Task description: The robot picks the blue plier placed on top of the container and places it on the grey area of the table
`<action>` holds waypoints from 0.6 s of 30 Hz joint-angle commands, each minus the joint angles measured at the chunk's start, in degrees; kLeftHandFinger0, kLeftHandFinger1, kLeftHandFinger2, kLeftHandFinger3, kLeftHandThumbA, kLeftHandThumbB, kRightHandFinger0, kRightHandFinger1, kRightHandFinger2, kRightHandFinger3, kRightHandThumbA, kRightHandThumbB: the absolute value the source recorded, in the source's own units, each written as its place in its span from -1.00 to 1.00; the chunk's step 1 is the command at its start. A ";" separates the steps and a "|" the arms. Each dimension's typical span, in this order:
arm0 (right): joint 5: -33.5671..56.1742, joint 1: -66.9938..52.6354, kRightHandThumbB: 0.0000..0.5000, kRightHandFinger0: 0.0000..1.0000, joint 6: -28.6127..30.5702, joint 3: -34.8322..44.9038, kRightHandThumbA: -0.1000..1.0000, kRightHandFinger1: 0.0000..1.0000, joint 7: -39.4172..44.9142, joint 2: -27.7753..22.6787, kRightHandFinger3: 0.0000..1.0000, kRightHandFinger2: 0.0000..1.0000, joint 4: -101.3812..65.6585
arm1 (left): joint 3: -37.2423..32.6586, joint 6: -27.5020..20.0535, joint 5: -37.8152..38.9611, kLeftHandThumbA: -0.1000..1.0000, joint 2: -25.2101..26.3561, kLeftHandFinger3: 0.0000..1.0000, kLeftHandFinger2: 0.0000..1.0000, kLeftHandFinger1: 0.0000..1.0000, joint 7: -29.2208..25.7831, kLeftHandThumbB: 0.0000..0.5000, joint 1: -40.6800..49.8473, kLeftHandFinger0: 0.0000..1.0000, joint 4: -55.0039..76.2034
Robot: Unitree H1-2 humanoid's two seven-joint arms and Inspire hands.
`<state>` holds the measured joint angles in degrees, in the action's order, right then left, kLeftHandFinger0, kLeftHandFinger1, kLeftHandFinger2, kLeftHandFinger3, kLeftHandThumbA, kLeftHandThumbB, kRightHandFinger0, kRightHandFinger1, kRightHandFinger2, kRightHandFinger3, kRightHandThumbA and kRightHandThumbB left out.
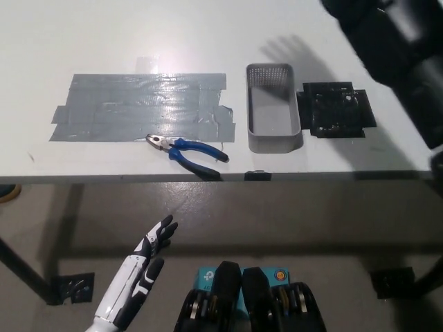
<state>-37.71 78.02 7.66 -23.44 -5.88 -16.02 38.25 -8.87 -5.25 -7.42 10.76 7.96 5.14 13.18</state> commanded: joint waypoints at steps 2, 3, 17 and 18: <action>19.64 -5.37 0.43 1.00 -10.65 15.18 0.93 1.00 20.20 -20.29 1.00 1.00 -47.06 | 3.25 -1.48 3.16 1.00 -0.62 1.00 1.00 1.00 -1.37 -0.80 -2.94 1.00 -0.25; 21.25 -6.29 0.39 1.00 -11.46 16.64 0.95 1.00 20.36 -21.35 1.00 1.00 -49.23 | 3.68 -1.14 3.56 1.00 -0.80 1.00 1.00 1.00 -1.56 -0.77 -4.49 1.00 -0.91; 50.24 -50.12 0.39 1.00 -22.81 33.15 0.90 1.00 7.68 -25.16 1.00 1.00 -86.86 | 5.42 0.45 6.16 1.00 -1.10 1.00 1.00 1.00 -1.69 -0.66 -11.20 1.00 -2.59; 53.35 -55.29 0.36 1.00 -21.00 32.13 0.77 1.00 4.02 -22.88 1.00 1.00 -88.41 | 5.43 0.59 6.32 1.00 -0.97 1.00 1.00 1.00 -1.54 -0.68 -11.21 1.00 -2.56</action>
<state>-27.18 41.07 1.34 -11.54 -0.20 -29.01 3.41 -8.38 -4.80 -7.18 10.74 7.96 -0.13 9.79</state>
